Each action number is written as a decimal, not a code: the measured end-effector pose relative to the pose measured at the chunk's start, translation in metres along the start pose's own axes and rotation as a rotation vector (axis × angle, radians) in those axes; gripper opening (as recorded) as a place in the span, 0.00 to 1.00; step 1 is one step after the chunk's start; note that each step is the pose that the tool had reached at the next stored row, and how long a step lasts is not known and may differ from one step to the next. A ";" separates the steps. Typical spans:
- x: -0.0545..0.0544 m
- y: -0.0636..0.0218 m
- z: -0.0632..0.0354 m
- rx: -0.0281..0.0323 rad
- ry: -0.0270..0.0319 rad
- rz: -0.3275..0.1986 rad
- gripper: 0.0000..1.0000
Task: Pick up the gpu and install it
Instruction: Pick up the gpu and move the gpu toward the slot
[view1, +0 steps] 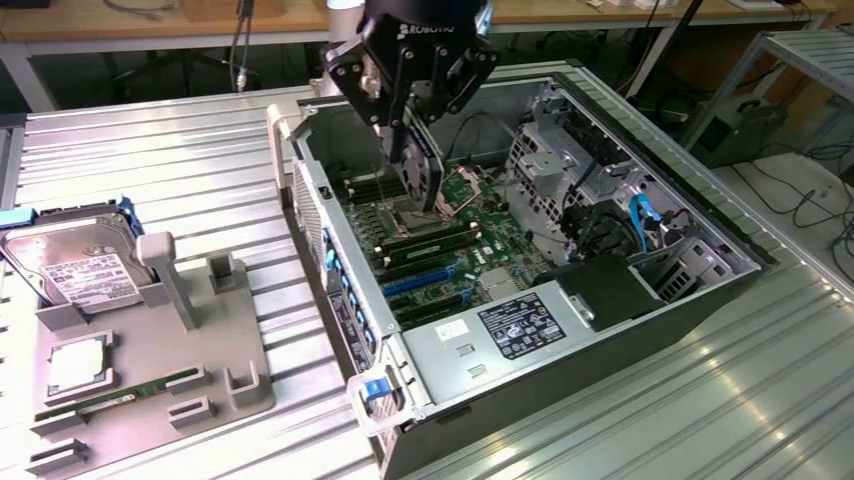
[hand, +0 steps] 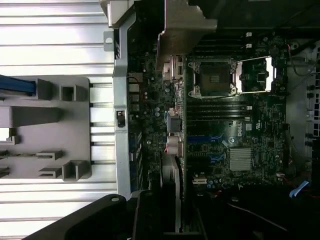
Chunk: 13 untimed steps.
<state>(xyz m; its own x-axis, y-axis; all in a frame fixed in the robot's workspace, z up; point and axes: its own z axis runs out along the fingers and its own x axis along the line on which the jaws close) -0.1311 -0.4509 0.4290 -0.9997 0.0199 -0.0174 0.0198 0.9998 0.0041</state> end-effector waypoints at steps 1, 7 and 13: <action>-0.002 0.0000 0.0000 0.0000 0.0000 0.000 0.28; -0.013 0.0003 0.0003 0.0000 0.0000 0.000 0.28; -0.026 0.0005 0.0005 0.0000 0.0000 0.000 0.28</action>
<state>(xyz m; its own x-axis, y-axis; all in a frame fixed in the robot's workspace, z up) -0.1050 -0.4509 0.4290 -0.9997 0.0198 -0.0174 0.0198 0.9998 0.0041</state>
